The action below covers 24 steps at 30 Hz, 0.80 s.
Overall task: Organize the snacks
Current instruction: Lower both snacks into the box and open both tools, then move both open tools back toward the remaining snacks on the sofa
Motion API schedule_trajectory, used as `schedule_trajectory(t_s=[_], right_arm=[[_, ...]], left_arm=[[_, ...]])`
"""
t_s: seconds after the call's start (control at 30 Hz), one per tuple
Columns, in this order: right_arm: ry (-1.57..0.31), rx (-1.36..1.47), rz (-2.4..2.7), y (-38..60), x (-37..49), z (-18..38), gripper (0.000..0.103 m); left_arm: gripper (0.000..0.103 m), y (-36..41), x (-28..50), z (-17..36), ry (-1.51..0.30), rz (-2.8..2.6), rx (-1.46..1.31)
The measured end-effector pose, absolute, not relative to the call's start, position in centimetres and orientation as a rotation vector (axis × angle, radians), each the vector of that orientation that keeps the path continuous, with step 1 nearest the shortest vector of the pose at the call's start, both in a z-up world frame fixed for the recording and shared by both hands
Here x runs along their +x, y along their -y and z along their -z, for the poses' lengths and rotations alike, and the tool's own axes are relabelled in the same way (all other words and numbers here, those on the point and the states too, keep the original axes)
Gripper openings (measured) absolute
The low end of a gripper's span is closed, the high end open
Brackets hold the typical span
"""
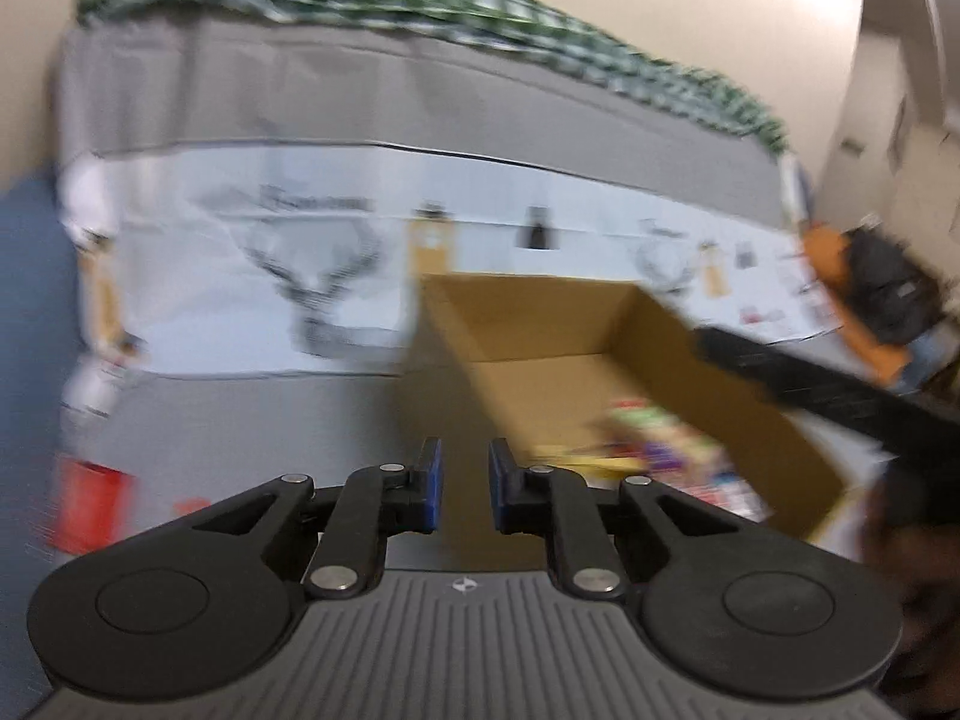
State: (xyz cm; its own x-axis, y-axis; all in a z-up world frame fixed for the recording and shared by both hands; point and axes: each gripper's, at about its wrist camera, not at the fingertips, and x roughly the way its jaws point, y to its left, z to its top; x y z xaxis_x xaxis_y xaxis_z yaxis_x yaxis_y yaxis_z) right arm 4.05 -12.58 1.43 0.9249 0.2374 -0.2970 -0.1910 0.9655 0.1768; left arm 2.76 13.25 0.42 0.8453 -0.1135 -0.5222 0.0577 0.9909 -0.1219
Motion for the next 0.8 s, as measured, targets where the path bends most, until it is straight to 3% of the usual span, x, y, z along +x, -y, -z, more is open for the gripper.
schedule_trajectory(t_s=[0.13,0.2,0.4,0.6,0.7,0.8], right_arm=[[-0.335,0.167,-0.331,10.1,3.4,-1.4,0.029],[-0.344,0.166,-0.399,8.7,3.1,-1.3,0.024],[-0.422,0.080,-0.615,2.8,2.7,-1.1,0.024],[-0.647,-0.058,-0.732,-5.6,5.9,2.4,0.025],[-0.688,-0.070,-0.713,-8.2,7.7,4.5,0.038],[-0.715,-0.081,-0.696,-10.7,9.3,6.2,0.057]], left_arm=[[0.015,-17.2,2.3,2.7,-0.676,-0.139,-0.027],[0.015,-19.4,2.2,2.9,-0.695,-0.240,-0.080],[0.015,-24.6,1.4,3.0,-0.679,-0.382,-0.244],[0.014,-26.7,0.9,2.6,-0.680,-0.429,-0.352],[0.014,-26.6,1.1,2.5,-0.681,-0.432,-0.328],[0.015,-26.6,2.0,2.8,-0.676,-0.446,-0.320]])
